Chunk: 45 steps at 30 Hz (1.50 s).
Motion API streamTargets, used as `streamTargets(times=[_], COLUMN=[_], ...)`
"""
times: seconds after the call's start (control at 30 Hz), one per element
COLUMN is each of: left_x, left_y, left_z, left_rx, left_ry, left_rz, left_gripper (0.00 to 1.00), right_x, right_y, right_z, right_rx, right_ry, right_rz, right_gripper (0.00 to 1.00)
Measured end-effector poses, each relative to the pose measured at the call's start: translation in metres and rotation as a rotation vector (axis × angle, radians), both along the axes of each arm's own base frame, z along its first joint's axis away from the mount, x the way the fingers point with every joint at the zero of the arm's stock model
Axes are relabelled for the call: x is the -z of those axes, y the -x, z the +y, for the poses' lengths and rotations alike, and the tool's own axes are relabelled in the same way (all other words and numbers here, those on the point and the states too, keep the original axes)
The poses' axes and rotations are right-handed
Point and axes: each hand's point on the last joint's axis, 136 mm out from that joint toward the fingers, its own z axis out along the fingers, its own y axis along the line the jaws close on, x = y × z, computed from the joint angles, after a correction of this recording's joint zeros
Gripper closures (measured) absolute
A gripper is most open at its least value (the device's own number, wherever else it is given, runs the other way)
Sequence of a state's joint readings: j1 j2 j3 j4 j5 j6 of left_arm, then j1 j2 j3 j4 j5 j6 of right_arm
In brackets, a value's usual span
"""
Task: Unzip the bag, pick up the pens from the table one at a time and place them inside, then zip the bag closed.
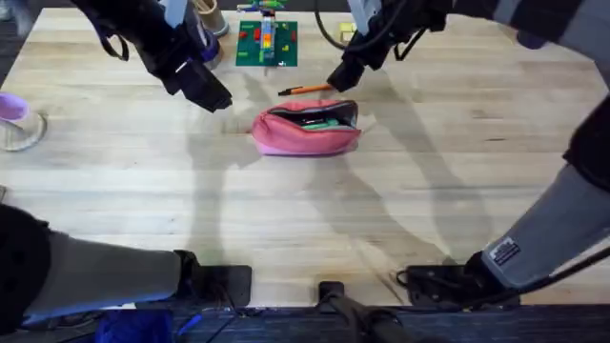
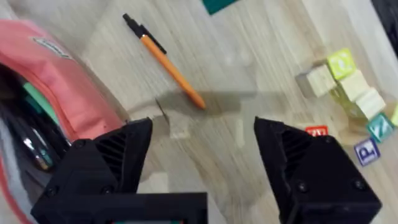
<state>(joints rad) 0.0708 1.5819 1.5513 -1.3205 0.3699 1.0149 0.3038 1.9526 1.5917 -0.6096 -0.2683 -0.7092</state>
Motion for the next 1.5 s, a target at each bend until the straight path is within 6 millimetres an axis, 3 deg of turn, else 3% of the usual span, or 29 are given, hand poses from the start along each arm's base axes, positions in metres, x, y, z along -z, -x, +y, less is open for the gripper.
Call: streamTargets(times=[0.5, 0.73, 1.03, 1.13, 1.5], left_x=[0.0, 0.0, 0.0, 0.0, 0.0], left_y=[0.0, 0.0, 0.0, 0.0, 0.0], left_z=[0.0, 0.0, 0.0, 0.0, 0.0], left_rx=[0.0, 0.0, 0.0, 0.0, 0.0], left_ry=[0.0, 0.0, 0.0, 0.0, 0.0], left_rz=[0.0, 0.0, 0.0, 0.0, 0.0], left_gripper=[0.008, 0.008, 0.008, 0.008, 0.007], right_x=[0.055, 0.077, 0.08, 0.08, 0.083], right_y=[0.003, 0.008, -0.008, -0.017, -0.017], right_z=[0.019, 0.024, 0.032, 0.035, 0.036], right_rx=[-0.102, -0.113, -0.101, -0.087, -0.077], right_ry=[-0.053, -0.066, -0.102, -0.118, -0.122], right_rz=[0.1, 0.151, 0.107, 0.077, 0.089], right_gripper=[0.009, 0.064, 0.067, 0.109, 0.107])
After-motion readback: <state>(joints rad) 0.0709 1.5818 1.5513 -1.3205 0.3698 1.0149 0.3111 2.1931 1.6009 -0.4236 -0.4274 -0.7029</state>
